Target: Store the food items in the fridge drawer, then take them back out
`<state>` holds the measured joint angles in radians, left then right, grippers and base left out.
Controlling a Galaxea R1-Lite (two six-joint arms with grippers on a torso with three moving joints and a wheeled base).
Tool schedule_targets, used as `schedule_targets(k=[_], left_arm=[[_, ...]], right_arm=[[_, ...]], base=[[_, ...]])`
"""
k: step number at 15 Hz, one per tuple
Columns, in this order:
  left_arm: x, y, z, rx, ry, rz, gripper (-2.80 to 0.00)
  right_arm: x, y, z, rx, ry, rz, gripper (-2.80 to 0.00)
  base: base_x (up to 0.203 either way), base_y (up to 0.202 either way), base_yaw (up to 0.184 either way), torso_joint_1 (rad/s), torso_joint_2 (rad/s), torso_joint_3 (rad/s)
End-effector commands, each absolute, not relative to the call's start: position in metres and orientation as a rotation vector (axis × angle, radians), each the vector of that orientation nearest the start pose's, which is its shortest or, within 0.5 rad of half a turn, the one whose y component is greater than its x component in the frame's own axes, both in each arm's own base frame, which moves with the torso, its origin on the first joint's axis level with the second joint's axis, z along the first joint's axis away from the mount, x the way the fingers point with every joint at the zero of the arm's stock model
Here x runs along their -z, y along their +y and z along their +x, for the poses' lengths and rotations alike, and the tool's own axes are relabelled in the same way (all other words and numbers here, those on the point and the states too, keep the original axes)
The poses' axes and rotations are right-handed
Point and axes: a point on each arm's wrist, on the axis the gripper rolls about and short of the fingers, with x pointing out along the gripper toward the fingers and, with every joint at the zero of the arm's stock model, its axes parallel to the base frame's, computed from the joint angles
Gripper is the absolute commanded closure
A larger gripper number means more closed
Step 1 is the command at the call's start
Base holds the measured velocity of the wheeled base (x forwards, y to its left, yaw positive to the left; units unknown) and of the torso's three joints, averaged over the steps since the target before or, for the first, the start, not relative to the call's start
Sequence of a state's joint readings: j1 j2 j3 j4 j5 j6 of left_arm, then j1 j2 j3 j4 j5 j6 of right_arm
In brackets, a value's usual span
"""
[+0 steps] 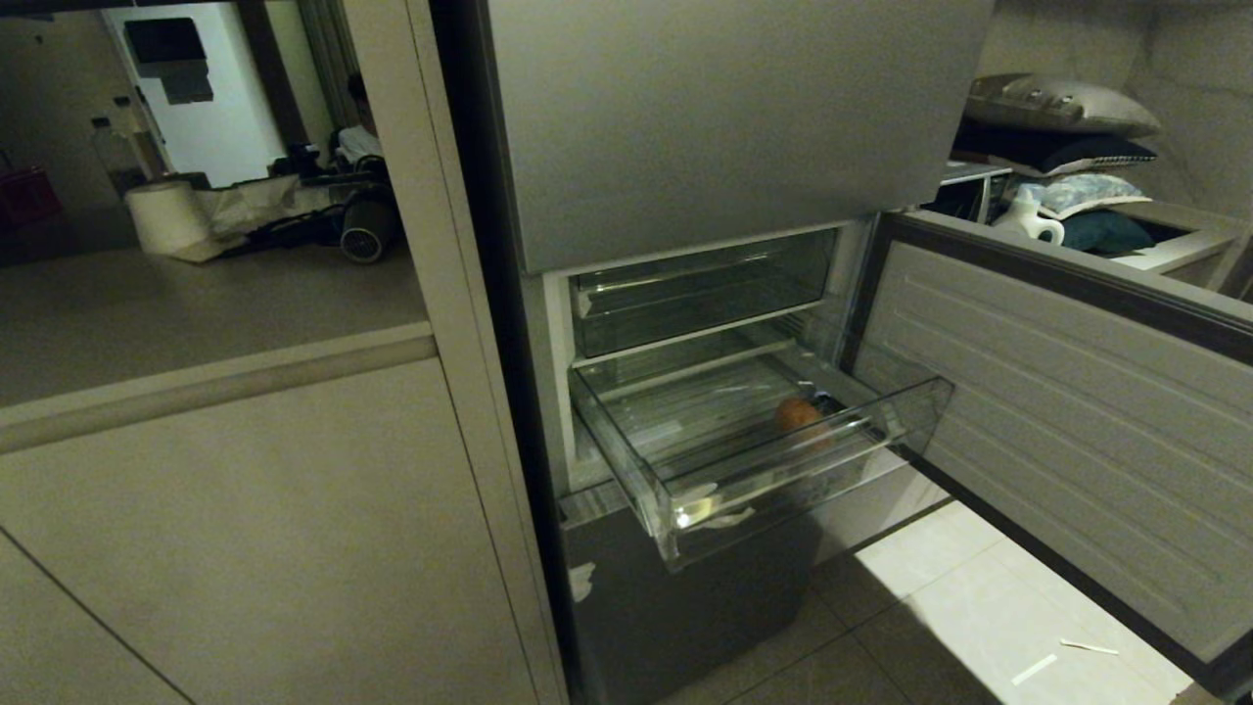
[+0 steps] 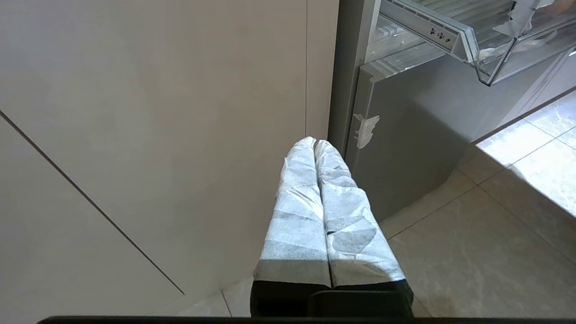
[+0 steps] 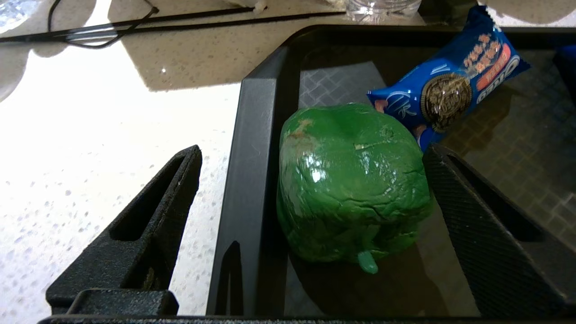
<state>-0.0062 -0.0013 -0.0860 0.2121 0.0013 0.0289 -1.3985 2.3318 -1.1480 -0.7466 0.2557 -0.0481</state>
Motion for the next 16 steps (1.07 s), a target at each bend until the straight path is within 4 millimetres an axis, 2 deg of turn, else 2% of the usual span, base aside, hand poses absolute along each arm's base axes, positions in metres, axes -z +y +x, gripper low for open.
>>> schedule_targets(k=[1,7,12,16], left_arm=[[-0.077,0.000,-0.031,0.006,0.127,0.030,0.00],[-0.077,0.000,-0.031,0.006,0.127,0.030,0.00],[-0.077,0.000,-0.031,0.006,0.127,0.030,0.00],[-0.077,0.000,-0.031,0.006,0.127,0.030,0.00]], right_arm=[[-0.038,-0.430,0.080,1.115,0.337,0.297,-2.80],[-0.040,-0.429,0.070,1.133,0.340,0.297,-2.80],[-0.059,-0.426,0.067,1.140,0.308,0.271,-2.80],[-0.057,-0.426,0.066,1.144,0.314,0.274,-2.80]], base=[[0.000,0.000,0.000,0.000,0.00,0.000],[0.000,0.000,0.000,0.000,0.00,0.000],[0.000,0.000,0.000,0.000,0.00,0.000],[0.000,0.000,0.000,0.000,0.00,0.000]])
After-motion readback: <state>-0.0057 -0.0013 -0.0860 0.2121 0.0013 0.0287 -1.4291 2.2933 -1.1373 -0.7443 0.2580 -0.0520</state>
